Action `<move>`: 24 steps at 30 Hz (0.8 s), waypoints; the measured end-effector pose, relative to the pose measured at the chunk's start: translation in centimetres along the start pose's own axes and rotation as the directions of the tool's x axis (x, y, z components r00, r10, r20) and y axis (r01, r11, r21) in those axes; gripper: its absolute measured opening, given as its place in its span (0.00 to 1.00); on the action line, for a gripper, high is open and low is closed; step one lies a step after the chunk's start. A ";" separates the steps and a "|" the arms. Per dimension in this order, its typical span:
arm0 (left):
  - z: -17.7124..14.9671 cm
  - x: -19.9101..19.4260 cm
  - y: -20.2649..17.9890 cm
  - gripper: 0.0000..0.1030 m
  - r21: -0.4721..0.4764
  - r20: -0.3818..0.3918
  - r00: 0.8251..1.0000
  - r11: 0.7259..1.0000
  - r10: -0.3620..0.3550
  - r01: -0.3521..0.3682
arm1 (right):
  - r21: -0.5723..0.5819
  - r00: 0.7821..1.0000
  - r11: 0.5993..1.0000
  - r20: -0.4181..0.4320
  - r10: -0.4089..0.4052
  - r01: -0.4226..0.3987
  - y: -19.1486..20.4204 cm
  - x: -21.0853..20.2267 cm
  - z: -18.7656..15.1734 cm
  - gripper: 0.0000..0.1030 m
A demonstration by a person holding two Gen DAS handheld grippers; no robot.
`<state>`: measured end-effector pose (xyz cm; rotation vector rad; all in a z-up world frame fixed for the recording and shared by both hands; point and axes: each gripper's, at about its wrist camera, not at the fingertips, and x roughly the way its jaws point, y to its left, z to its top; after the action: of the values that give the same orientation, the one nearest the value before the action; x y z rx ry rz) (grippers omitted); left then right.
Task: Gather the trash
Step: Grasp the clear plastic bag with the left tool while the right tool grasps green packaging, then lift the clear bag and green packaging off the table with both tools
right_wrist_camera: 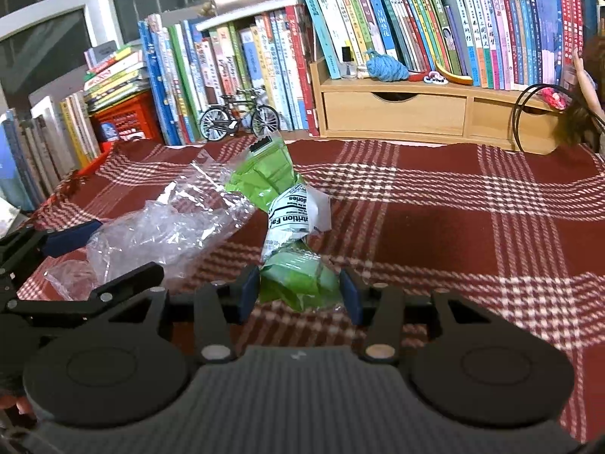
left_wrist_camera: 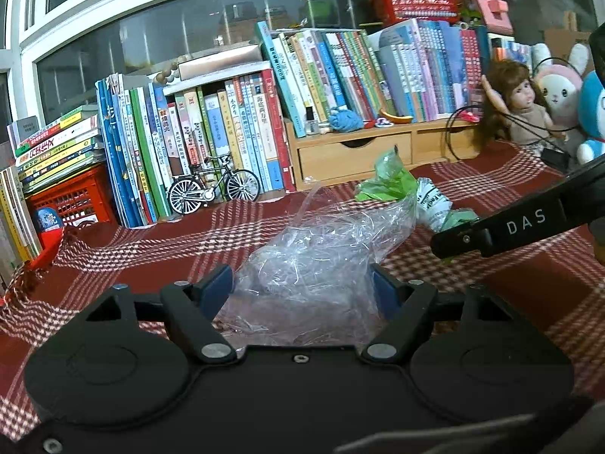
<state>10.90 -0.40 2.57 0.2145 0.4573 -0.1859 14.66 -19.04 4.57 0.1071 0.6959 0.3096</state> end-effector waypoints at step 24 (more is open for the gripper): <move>-2.5 -11.8 -2.1 0.73 -0.088 0.009 0.996 0.993 -0.085 0.085 | -0.027 0.991 0.992 0.049 0.122 -0.121 0.0 -10.7 -5.9 0.51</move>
<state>-1.03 -0.29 5.39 0.1083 0.4690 -0.2492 3.11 -22.43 6.62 0.1344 0.6361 0.4303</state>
